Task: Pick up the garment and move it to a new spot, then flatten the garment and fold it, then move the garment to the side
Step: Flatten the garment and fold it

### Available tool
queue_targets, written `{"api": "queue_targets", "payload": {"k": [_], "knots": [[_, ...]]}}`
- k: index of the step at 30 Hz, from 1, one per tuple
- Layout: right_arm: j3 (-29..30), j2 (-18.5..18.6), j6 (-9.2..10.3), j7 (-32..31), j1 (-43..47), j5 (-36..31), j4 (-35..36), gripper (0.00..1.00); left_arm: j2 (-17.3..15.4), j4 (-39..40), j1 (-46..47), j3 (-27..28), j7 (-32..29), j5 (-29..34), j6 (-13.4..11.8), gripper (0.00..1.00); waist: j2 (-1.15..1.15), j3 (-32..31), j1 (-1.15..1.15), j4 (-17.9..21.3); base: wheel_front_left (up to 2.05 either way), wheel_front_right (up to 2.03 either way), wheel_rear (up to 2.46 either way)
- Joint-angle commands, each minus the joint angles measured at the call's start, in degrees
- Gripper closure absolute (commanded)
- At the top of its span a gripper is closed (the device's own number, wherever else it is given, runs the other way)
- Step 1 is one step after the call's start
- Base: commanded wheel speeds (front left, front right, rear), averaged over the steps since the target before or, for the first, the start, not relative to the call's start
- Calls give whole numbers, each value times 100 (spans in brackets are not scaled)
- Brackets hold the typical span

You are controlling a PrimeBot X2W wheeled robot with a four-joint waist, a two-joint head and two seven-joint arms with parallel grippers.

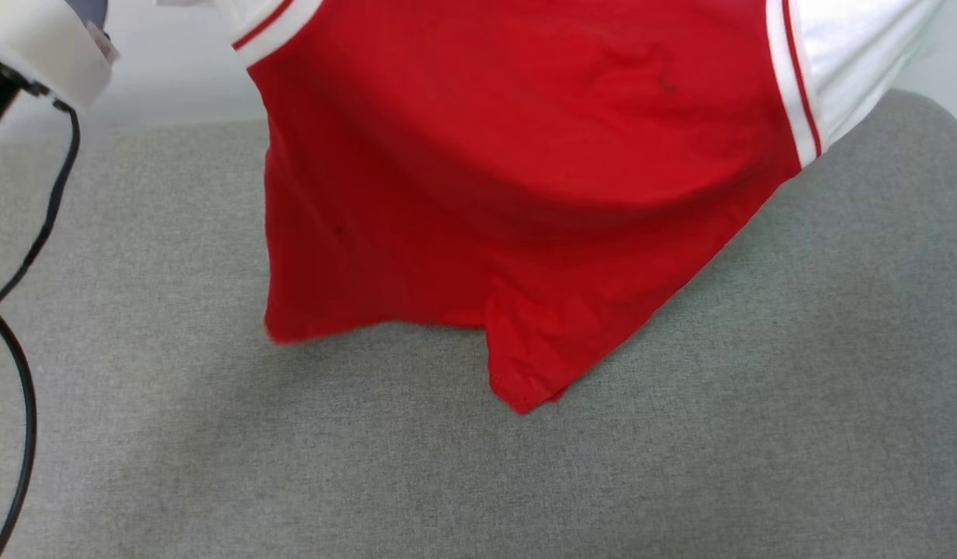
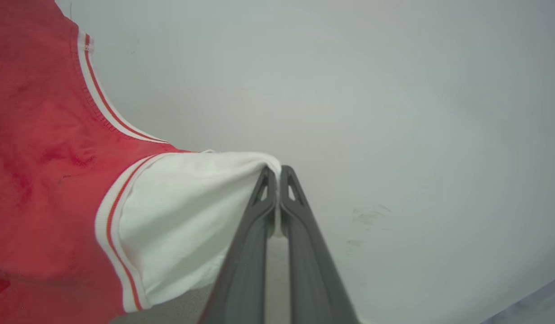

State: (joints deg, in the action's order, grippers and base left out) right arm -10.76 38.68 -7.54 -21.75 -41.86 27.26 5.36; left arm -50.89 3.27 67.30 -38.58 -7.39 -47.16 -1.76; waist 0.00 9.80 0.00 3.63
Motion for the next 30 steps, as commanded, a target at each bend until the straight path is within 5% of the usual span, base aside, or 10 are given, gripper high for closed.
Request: {"api": "queue_targets", "payload": {"k": [1, 14, 30], "knots": [[35, -74, 10, -41, -221, -41, 52, 100, 55, -74, 176, 54, 34, -17, 17, 100, 0, 104, 0, -10, 0, 0, 0], [-267, -286, 10, -105, -2442, -259, -718, 100, 570, -869, 1466, 203, -23, 111, 271, 100, 0, 1217, 0, -52, 0, 0, 0], [-1145, -1006, 10, 727, -6170, -766, -3508, 100, 1298, -2903, 3742, 519, 565, 369, 670, 100, 0, 2584, 0, -115, 0, 0, 0]]}}
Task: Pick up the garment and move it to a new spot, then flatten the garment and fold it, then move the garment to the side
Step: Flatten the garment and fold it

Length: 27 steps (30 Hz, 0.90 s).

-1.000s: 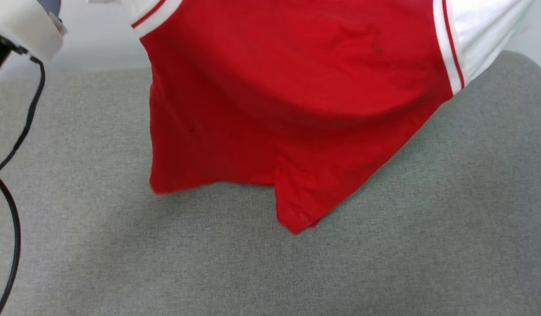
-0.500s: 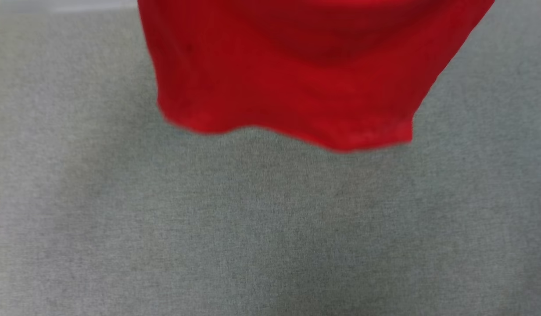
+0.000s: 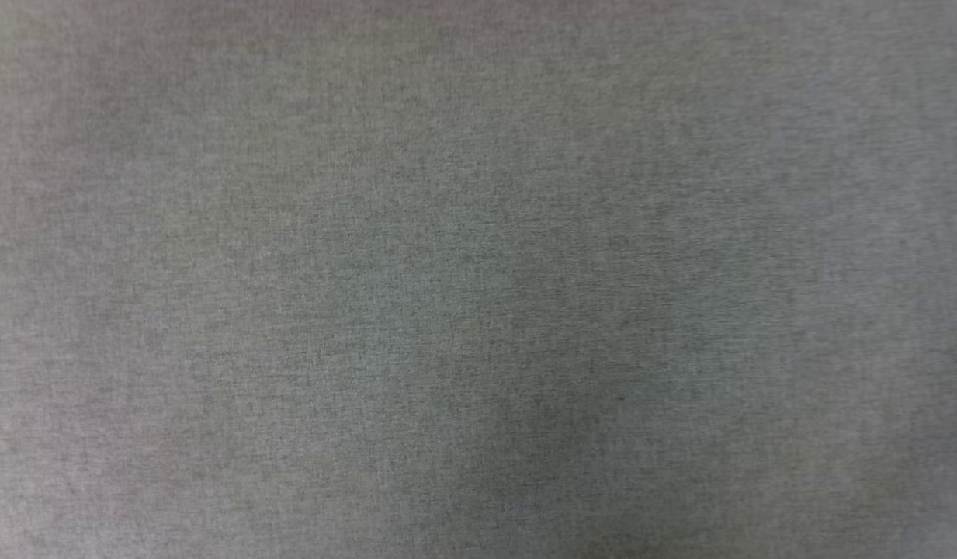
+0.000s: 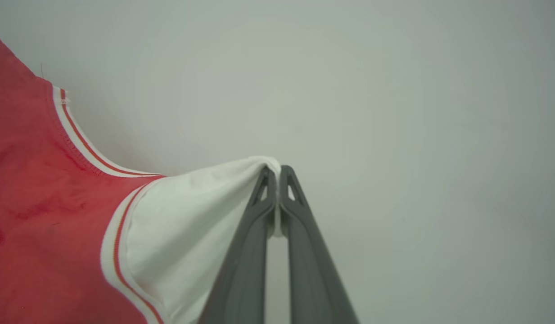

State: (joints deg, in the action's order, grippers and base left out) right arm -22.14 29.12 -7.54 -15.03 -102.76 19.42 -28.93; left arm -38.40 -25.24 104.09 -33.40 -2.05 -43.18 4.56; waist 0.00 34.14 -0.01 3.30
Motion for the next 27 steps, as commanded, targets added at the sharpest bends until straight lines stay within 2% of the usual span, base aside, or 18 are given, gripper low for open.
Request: {"api": "queue_targets", "payload": {"k": [1, 6, 15, 23, 27], "knots": [[-39, -101, 10, 127, -173, 31, -256, 100, 65, -164, 72, -17, 76, -23, 57, 100, 0, 198, 1, -102, 0, 0, 0], [-342, -245, 10, 461, -382, 134, -909, 100, 127, -586, -71, -121, 304, -43, 148, 100, 0, 432, 1, -192, 0, 0, 0], [-905, -308, 10, 1242, 429, 738, -1616, 100, 185, -975, -1184, -223, 1032, -319, 237, 100, 0, 263, 1, -164, 0, 0, 0], [-1688, -63, 10, 1782, 2198, 1425, -1145, 100, -29, -854, -2963, -329, 1514, -631, 252, 100, 0, -494, 1, -80, 0, 0, 0], [-1941, 114, 10, 1875, 3244, 1706, -647, 100, -227, -498, -4066, -271, 1630, -829, 109, 100, 0, -896, 1, -2, 0, 0, 0]]}}
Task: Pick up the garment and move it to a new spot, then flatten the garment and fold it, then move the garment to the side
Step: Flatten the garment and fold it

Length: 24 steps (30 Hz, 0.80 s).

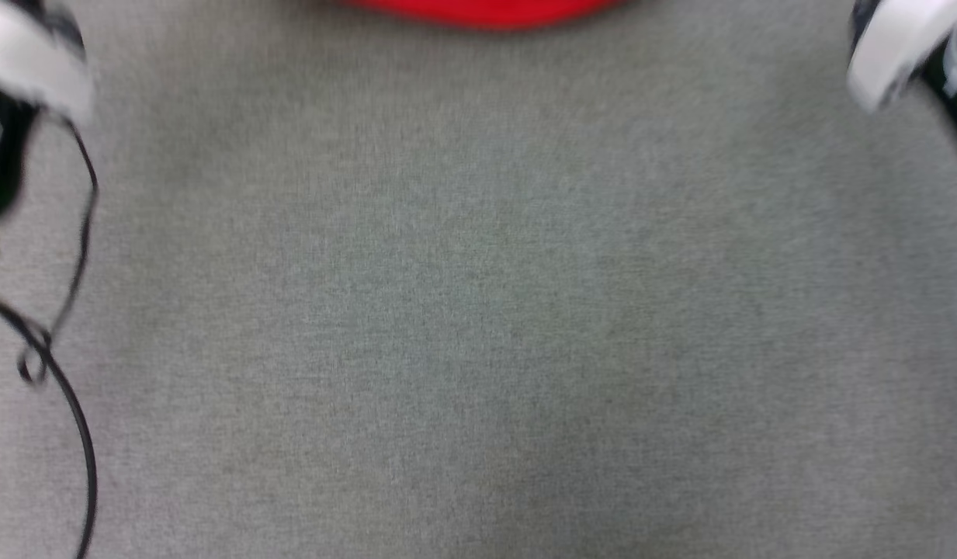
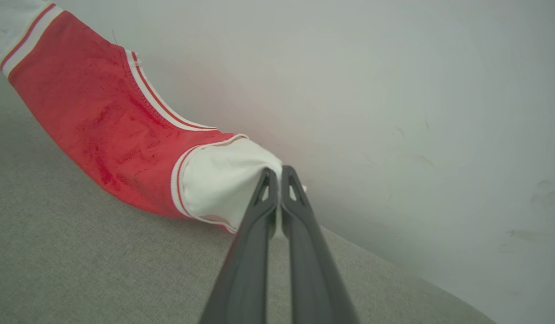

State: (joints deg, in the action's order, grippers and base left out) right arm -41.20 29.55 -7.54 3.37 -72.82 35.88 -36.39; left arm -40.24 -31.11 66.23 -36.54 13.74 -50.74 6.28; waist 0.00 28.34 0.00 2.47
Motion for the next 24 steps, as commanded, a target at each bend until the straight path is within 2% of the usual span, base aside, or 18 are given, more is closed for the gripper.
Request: {"api": "queue_targets", "payload": {"k": [1, 7, 10, 14, 24], "knots": [[-97, 107, 10, 30, 544, 104, 239, 100, -93, 205, -576, 81, 74, -121, -115, 100, 0, -403, 0, 99, 0, 0, 0], [-240, 300, 10, -42, 2109, 333, 955, 100, -357, 1113, -2606, 325, 148, -428, -632, 100, 0, -973, 0, 195, 0, 0, 0], [-266, 378, 9, -88, 2818, 382, 1201, 100, -344, 1581, -3591, 585, 155, -533, -911, 100, 0, -1223, 0, 224, 0, 0, 0], [-100, 461, 9, -155, 3663, 418, 1468, 100, -268, 1993, -4675, 876, 157, -550, -1157, 100, 0, -1558, 0, 256, 0, 0, 0], [528, 457, 9, -383, 5676, 428, 1943, 100, 14, 2351, -6580, 1559, 158, -630, -1360, 100, 0, -2278, 0, 391, 0, 0, 0]]}}
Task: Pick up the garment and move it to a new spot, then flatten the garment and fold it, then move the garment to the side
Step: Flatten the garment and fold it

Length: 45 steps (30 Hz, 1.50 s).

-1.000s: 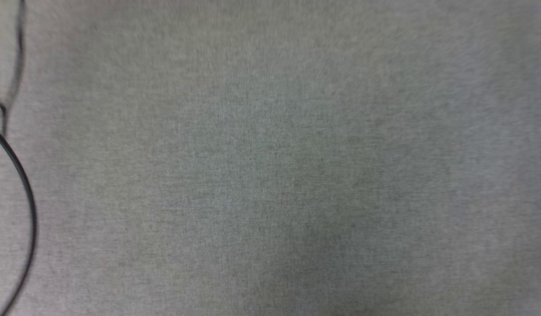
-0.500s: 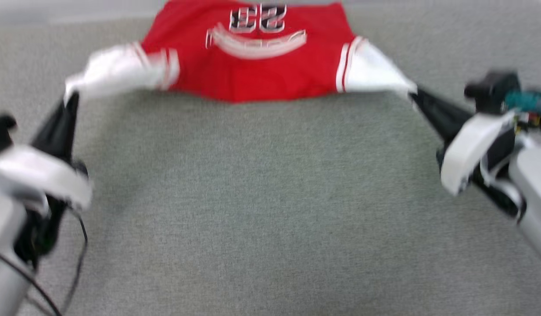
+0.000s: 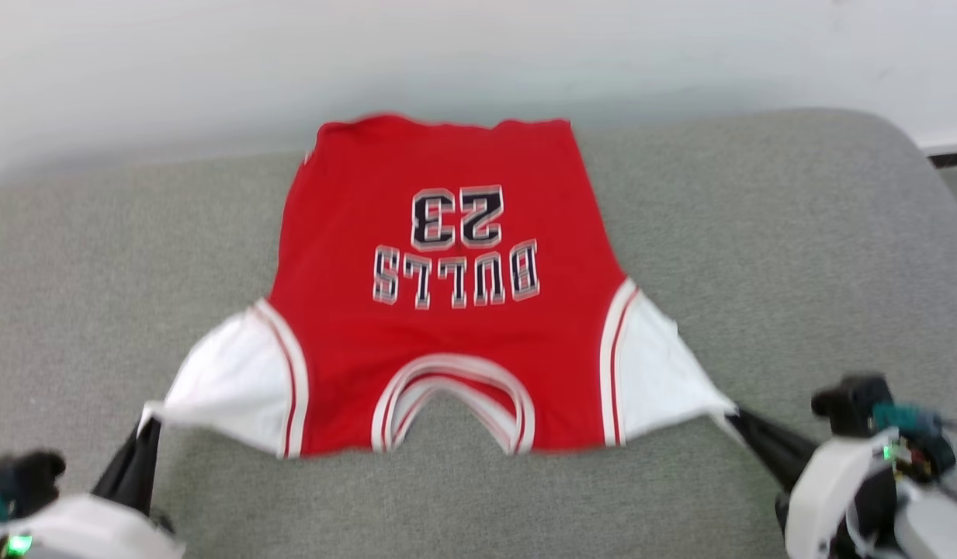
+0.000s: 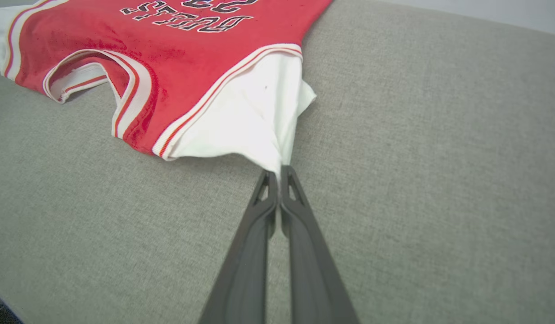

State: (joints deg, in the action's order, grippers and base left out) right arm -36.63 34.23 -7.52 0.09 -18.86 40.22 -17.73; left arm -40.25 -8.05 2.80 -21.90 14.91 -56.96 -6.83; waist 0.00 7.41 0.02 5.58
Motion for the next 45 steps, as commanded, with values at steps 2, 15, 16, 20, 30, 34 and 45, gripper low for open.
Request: {"api": "queue_targets", "payload": {"k": [2, 15, 16, 20, 30, 34, 45], "knots": [[160, -5, 7, -97, 435, -25, 127, 100, 4, 76, -435, 145, 41, -30, -77, 100, 0, -230, -2, 98, 0, 0, 0], [1172, -3, 7, -739, 2384, -244, 669, 100, 377, 458, -2378, 634, 40, -395, -268, 100, 0, -521, -2, 110, 0, 0, 0], [1238, 9, 7, -794, 2496, -264, 703, 100, 414, 464, -2470, 627, 40, -433, -269, 100, 0, -538, -2, 103, 0, 0, 0], [1453, -2, 7, -1025, 2880, -279, 819, 100, 502, 452, -2700, 644, 41, -467, -307, 100, 0, -600, -2, 44, 0, 0, 0], [2270, -429, 7, -1140, 2956, -507, 1118, 0, 653, 432, -2412, 438, 12, -237, -261, 100, 0, -686, -2, -116, 0, 0, 0], [2811, -559, 6, -1123, 2770, -633, 1521, 0, 712, 499, -2248, 351, 11, -122, -272, 100, 0, -695, -2, -187, 0, 0, 0], [3777, -568, 6, -1790, 1030, -905, 2375, 0, 831, 741, -1559, 196, 13, 315, -262, 100, 0, -278, -2, -673, 0, 0, 0]]}}
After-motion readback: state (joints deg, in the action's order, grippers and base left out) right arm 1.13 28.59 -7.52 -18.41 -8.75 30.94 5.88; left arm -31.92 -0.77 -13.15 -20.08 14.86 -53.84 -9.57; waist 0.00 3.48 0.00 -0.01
